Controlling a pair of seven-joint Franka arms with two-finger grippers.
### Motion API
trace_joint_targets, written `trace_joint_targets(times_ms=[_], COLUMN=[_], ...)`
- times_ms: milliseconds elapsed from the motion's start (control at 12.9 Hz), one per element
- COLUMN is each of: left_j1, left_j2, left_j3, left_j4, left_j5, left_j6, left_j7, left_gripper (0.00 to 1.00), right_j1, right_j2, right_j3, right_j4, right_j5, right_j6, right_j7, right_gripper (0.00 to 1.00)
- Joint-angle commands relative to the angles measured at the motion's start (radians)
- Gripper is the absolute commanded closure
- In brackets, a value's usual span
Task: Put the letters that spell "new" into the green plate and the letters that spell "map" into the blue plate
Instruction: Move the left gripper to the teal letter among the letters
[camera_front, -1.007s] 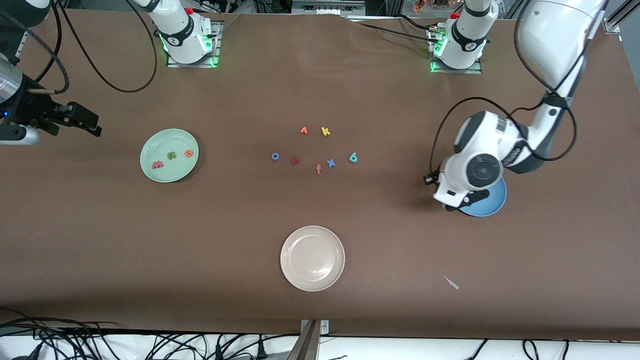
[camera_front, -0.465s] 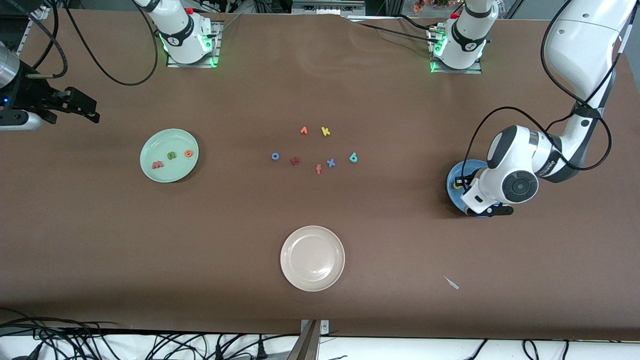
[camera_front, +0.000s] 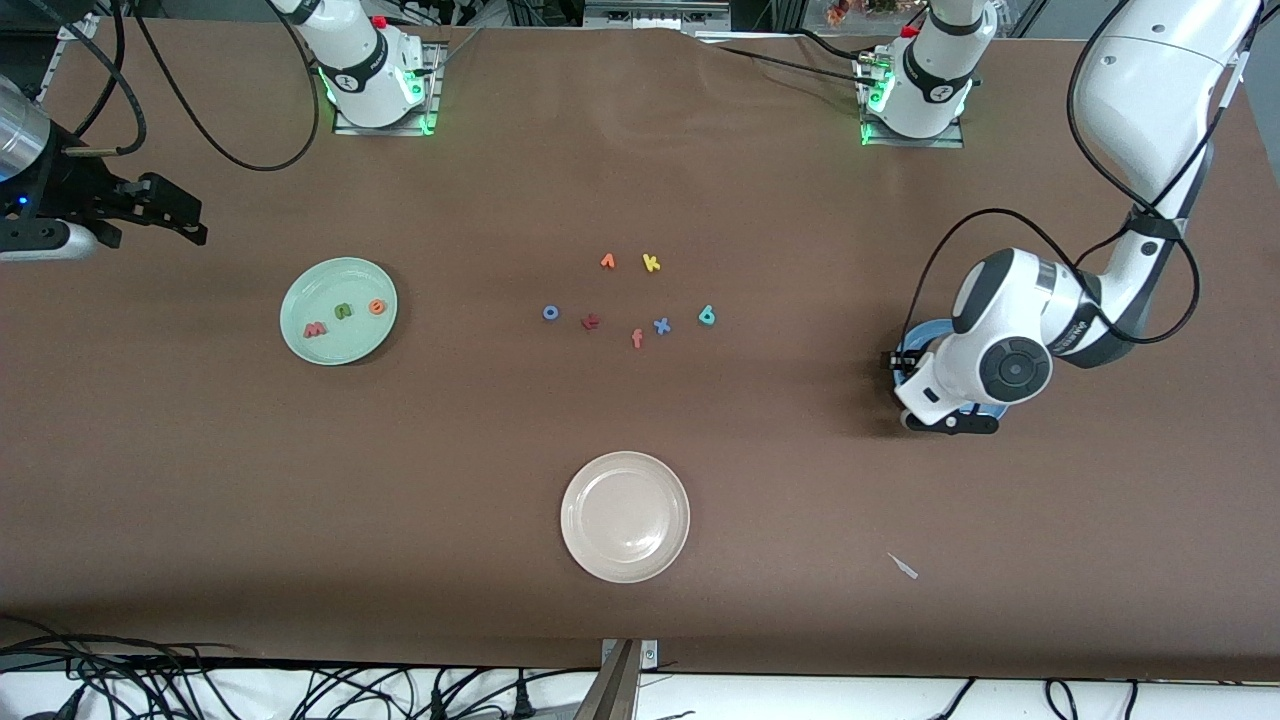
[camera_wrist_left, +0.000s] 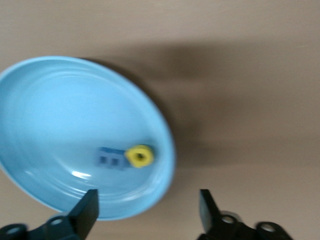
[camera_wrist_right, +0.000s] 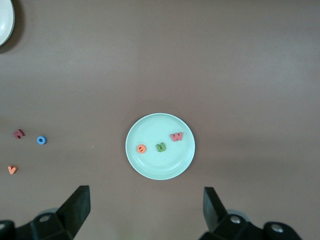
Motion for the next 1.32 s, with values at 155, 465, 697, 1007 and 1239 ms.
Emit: trace_joint_targets(times_ms=[155, 465, 697, 1007, 1239], left_j1=[-0.008, -0.009, -0.026, -0.138, -0.199], left_j2=[-0.009, -0.016, -0.021, 0.003, 0.054], left_j3=[-0.154, -0.250, -0.276, -0.264, -0.248], left_j4=[-0.039, -0.148, -0.237, -0.231, -0.228], left_j5=[-0.024, 0.051, 0.122, 0.175, 0.338], left_j6=[0.100, 0.248, 0.386, 0.442, 0.473], left_j7=[-0.305, -0.524, -0.669, -0.842, -0.985], left_gripper=[0.00, 0.00, 0.00, 0.00, 0.00], right_j1=[-0.004, -0.004, -0.004, -0.008, -0.008], right_j2=[-0.004, -0.004, -0.007, -0.001, 0.001], right_j3=[0.008, 0.008, 0.003, -0.007, -0.007], right_j4=[0.011, 0.011, 0.011, 0.009, 0.009], right_j5=[-0.008, -0.007, -0.007, -0.007, -0.008], right_j6=[-0.032, -0.033, -0.032, -0.019, -0.012], right_j7=[0.021, 0.024, 0.026, 0.024, 0.026], right_gripper=[0.00, 0.00, 0.00, 0.00, 0.00])
